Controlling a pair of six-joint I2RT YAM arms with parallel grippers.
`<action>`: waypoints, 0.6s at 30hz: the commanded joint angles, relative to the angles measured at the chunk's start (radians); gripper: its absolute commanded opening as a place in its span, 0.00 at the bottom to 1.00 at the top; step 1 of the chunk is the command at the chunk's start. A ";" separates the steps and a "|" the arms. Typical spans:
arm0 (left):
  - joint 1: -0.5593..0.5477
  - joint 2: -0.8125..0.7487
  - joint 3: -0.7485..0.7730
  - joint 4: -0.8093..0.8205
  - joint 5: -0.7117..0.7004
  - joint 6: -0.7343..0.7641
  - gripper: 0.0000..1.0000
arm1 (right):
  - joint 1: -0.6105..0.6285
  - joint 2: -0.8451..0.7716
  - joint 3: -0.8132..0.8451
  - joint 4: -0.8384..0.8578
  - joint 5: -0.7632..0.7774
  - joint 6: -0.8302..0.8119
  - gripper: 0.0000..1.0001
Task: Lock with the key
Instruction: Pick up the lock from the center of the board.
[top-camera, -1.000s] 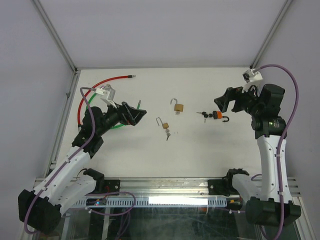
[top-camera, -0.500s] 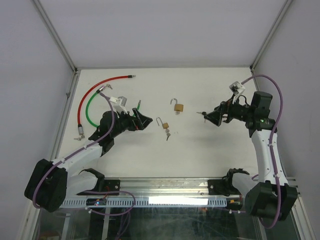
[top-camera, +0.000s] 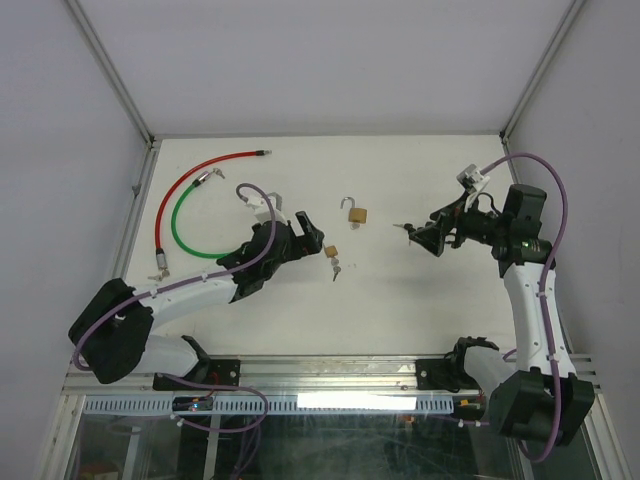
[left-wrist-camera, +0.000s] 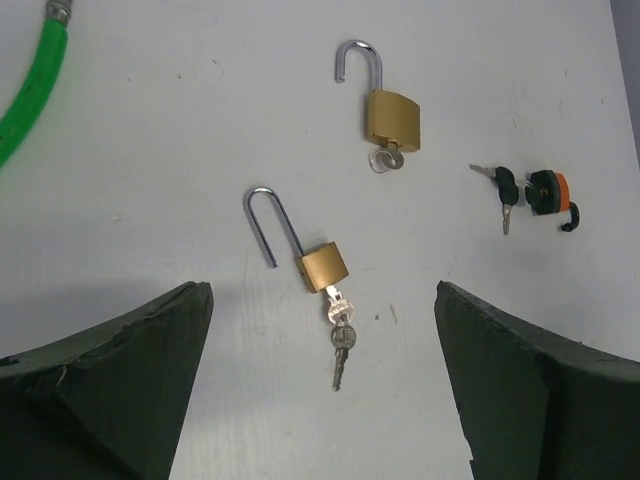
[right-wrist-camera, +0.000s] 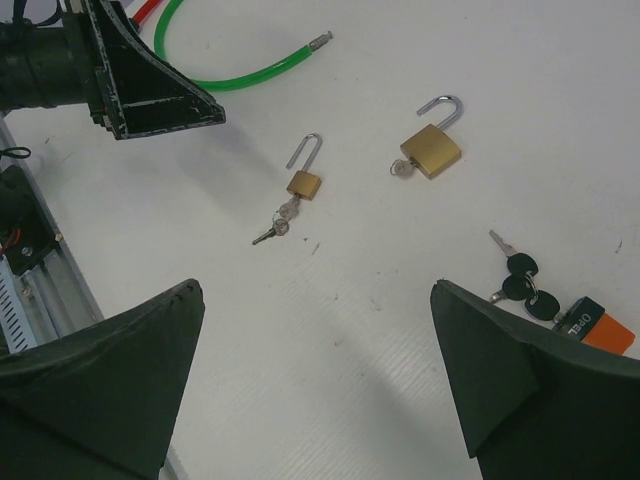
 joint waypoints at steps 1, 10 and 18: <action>-0.084 0.048 0.095 -0.018 -0.112 -0.197 0.96 | -0.008 -0.028 0.004 0.027 -0.013 -0.023 1.00; -0.201 0.235 0.320 -0.387 -0.500 -0.366 0.86 | -0.008 -0.028 0.000 0.036 -0.012 -0.016 1.00; -0.223 0.337 0.395 -0.423 -0.501 -0.352 0.84 | -0.006 -0.028 0.000 0.034 -0.014 -0.014 1.00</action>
